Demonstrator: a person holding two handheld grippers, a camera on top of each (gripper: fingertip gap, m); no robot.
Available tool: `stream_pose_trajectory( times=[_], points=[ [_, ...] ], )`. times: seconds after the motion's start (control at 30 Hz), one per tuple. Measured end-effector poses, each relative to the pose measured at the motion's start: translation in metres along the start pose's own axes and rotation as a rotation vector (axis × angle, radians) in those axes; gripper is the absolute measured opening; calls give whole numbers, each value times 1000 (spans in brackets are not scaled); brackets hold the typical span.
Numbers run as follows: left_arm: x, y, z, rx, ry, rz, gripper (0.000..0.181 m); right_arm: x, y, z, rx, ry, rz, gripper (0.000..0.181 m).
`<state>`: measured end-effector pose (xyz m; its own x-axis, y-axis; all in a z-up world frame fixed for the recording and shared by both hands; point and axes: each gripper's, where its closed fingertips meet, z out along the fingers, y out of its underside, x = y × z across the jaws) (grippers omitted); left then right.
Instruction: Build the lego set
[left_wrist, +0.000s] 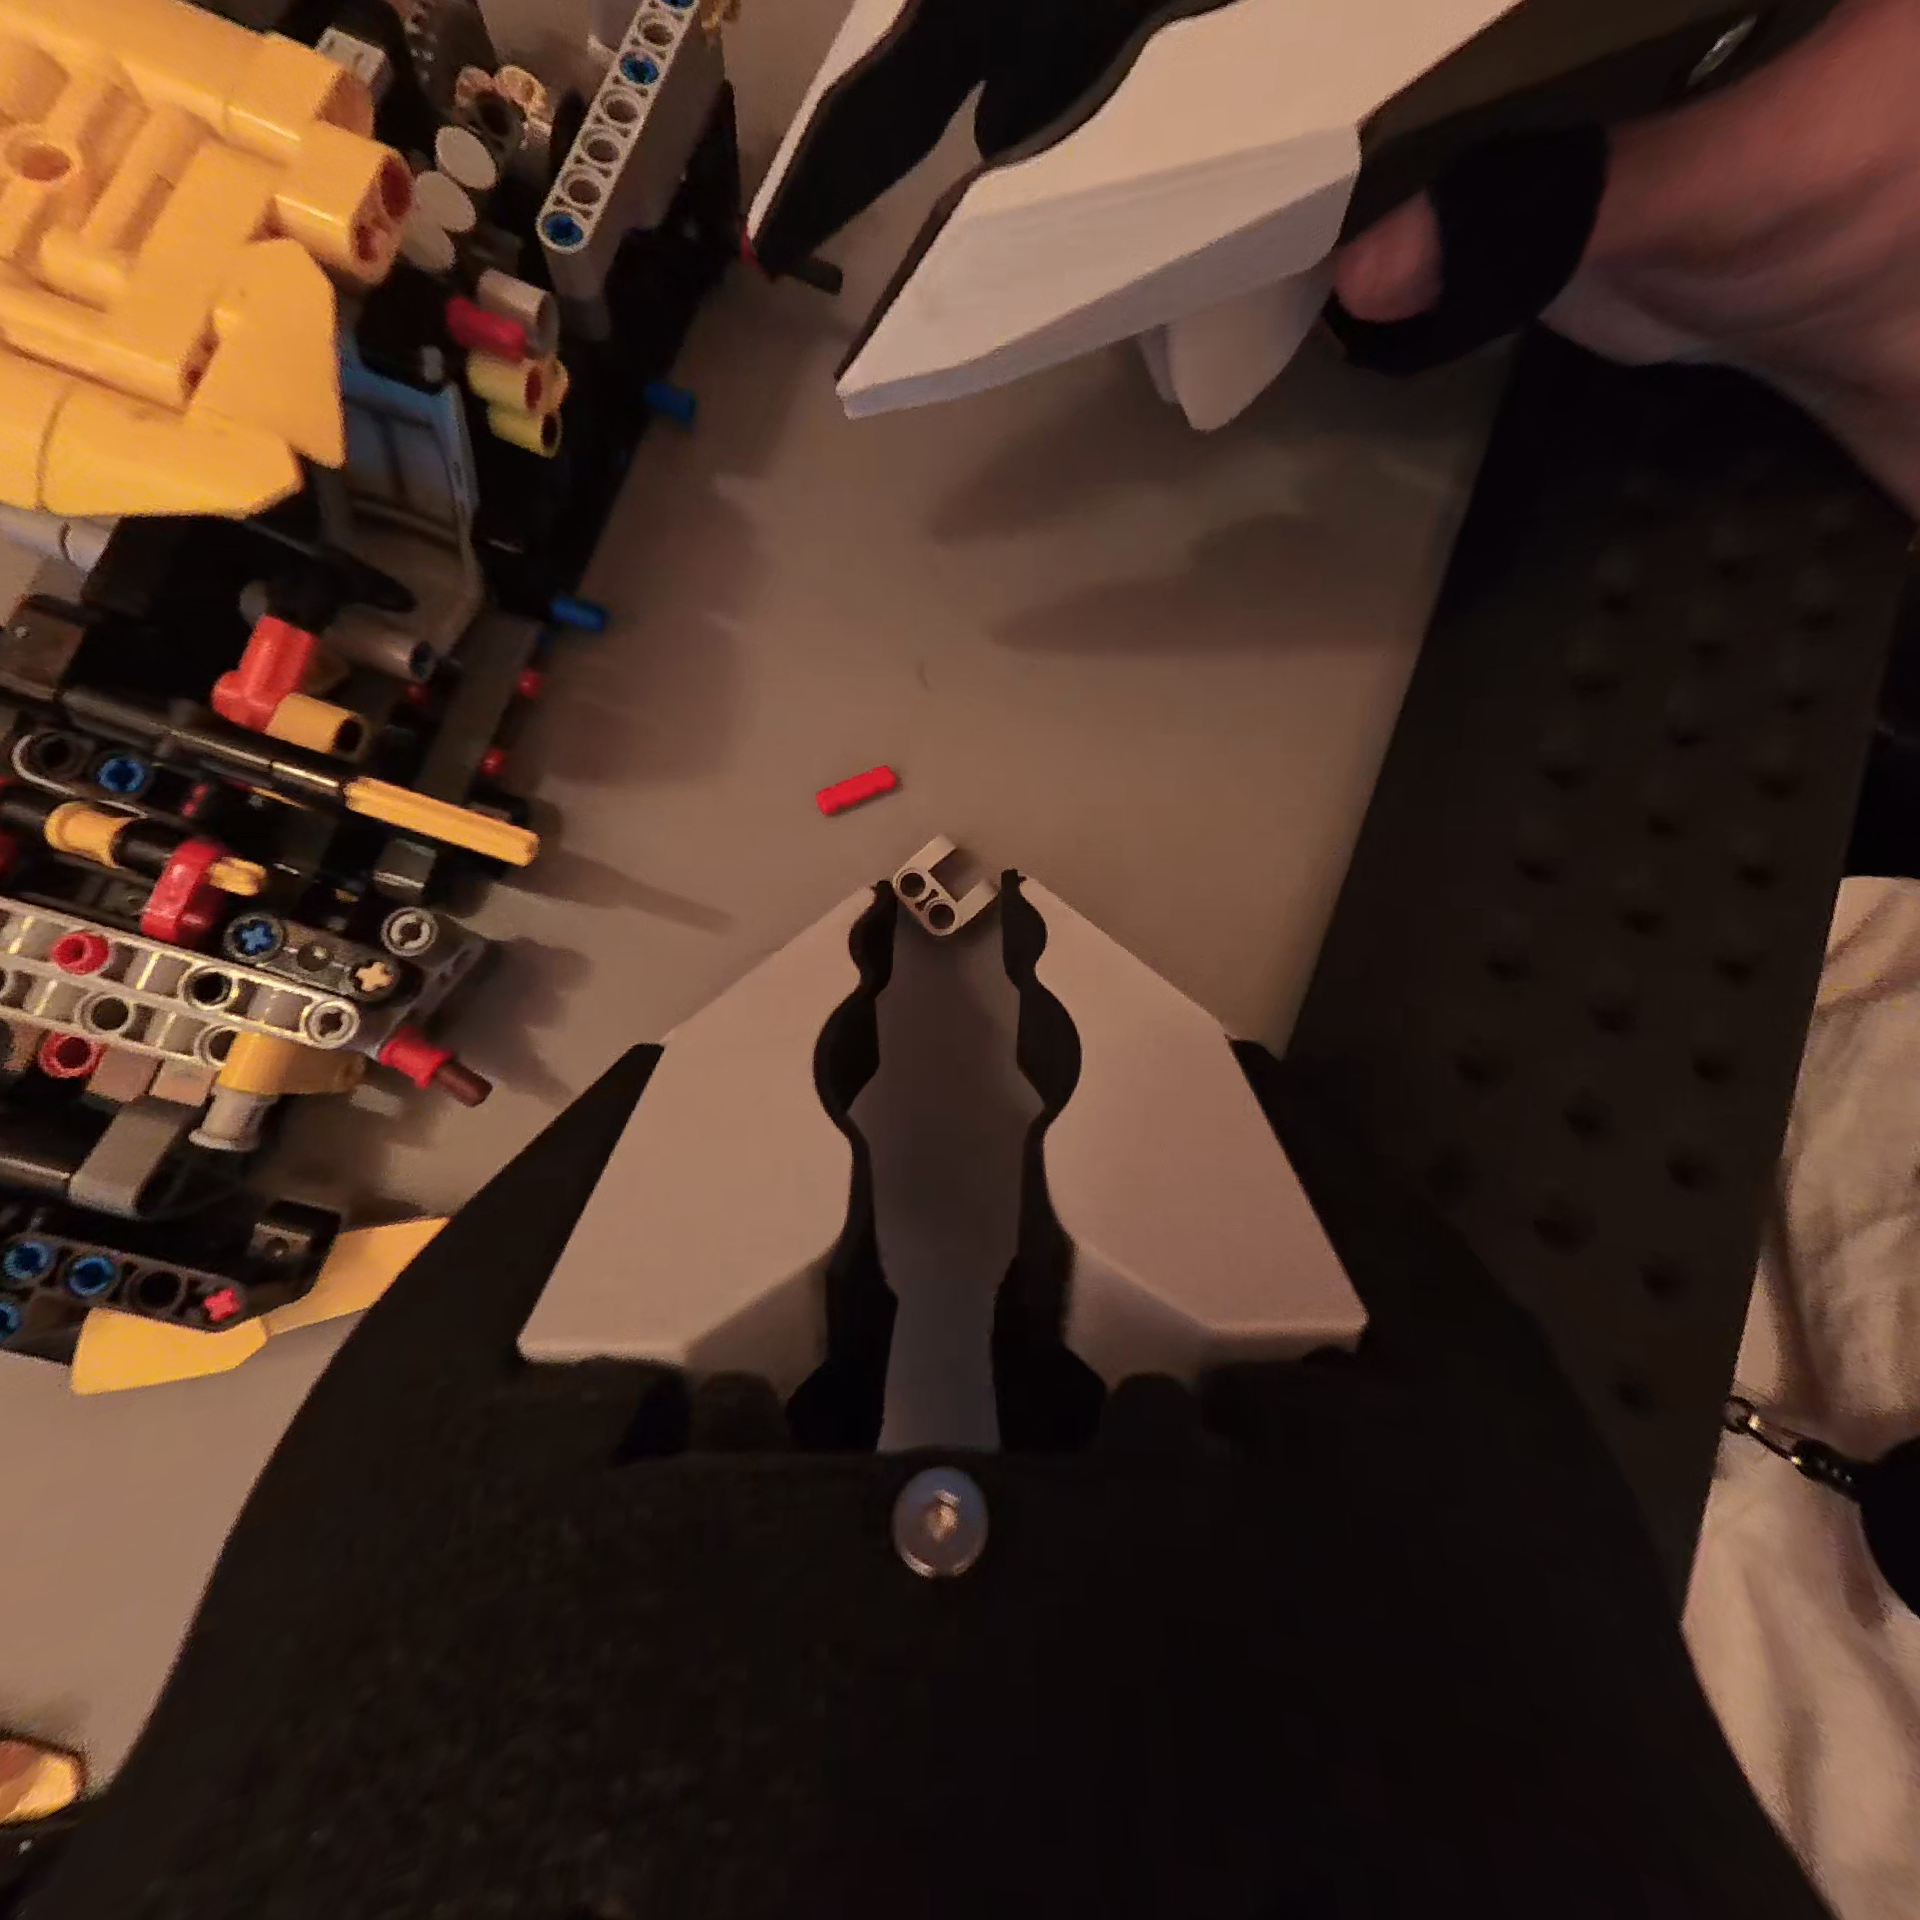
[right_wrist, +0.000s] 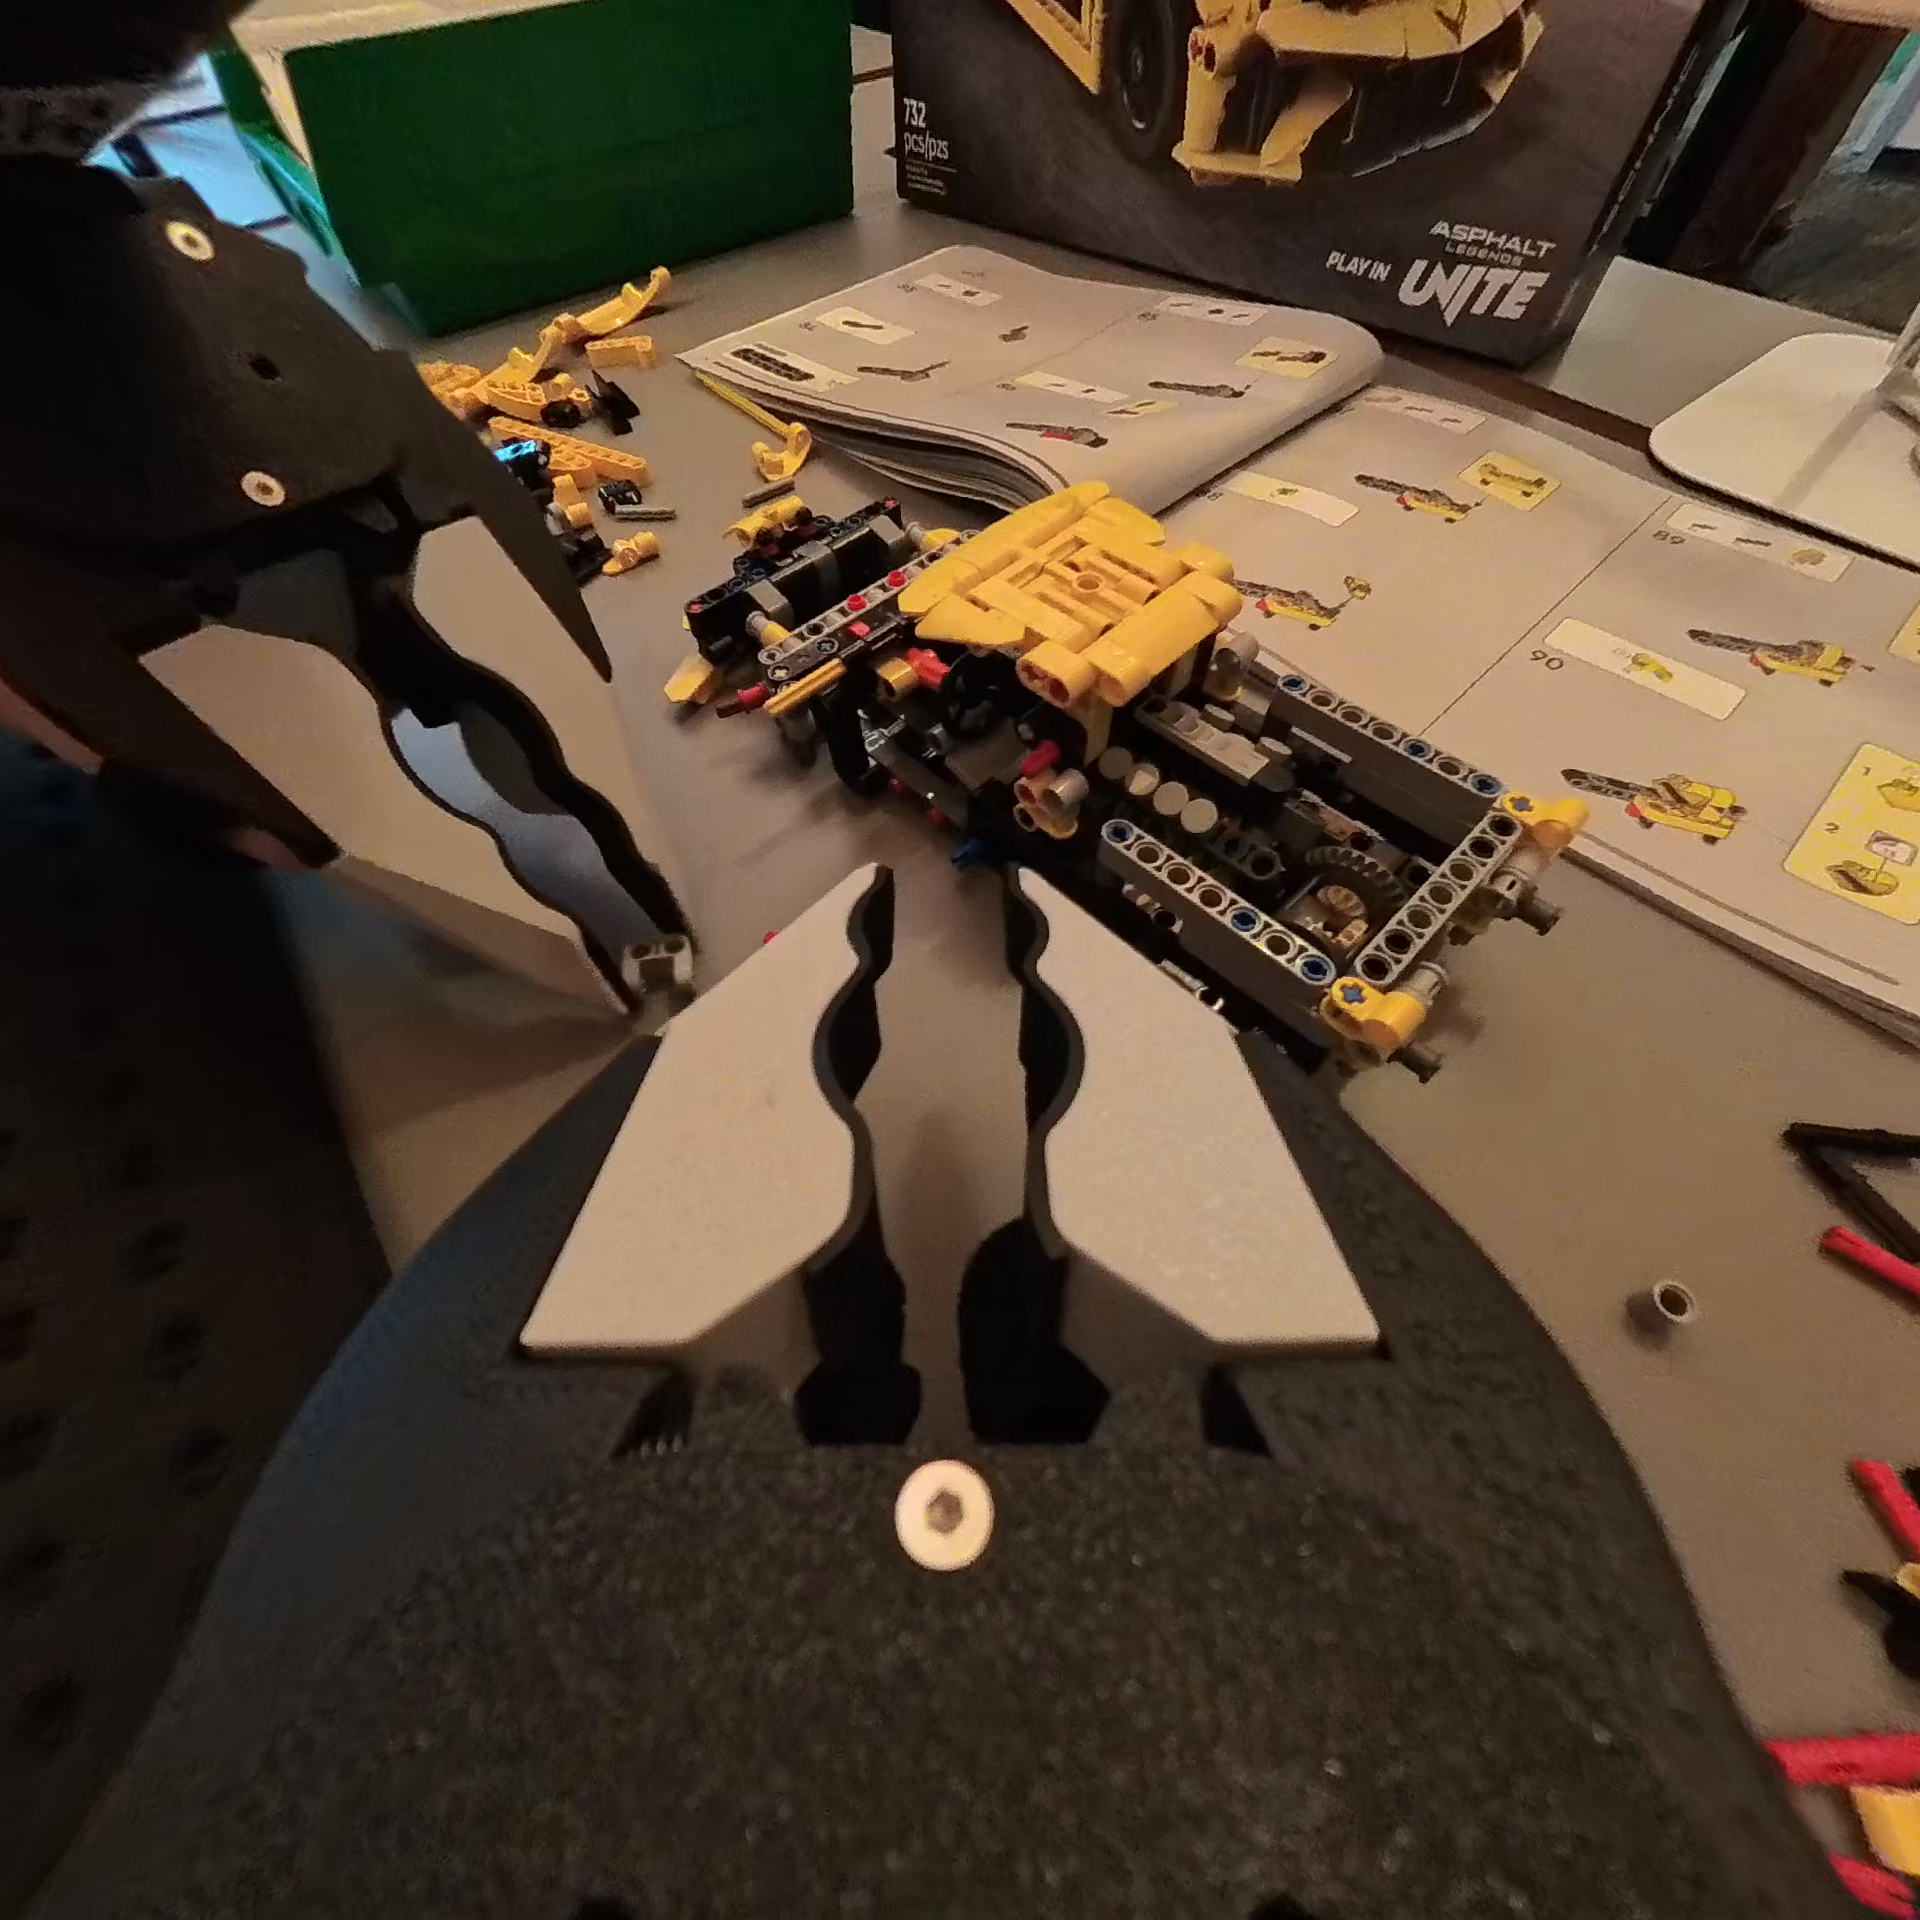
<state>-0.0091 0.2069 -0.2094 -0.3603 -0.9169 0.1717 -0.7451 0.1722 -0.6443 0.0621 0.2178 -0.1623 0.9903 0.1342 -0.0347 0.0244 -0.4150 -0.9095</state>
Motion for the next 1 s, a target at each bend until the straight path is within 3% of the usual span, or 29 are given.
stream_pose_trajectory(
  times=[0.27, 0.43, 0.63, 0.8, 1.0],
  points=[
    [2, -4, -8, 62, -32, 6, 30, -1, 2, 1, -8, -1, -2, 20],
    [3, -1, -57, 255, 24, 13, 30, -1, 3, 1, -12, -8, 5, 20],
    [-56, 51, -139, 349, -143, -34, 30, -2, 6, 4, -32, -10, -5, 20],
    [-104, 100, -186, 223, -310, -110, 30, -2, 7, 5, -40, -4, -9, 20],
    [-132, 130, -183, 82, -398, -182, 30, -1, 9, 5, -50, 0, -13, 20]
  ],
)
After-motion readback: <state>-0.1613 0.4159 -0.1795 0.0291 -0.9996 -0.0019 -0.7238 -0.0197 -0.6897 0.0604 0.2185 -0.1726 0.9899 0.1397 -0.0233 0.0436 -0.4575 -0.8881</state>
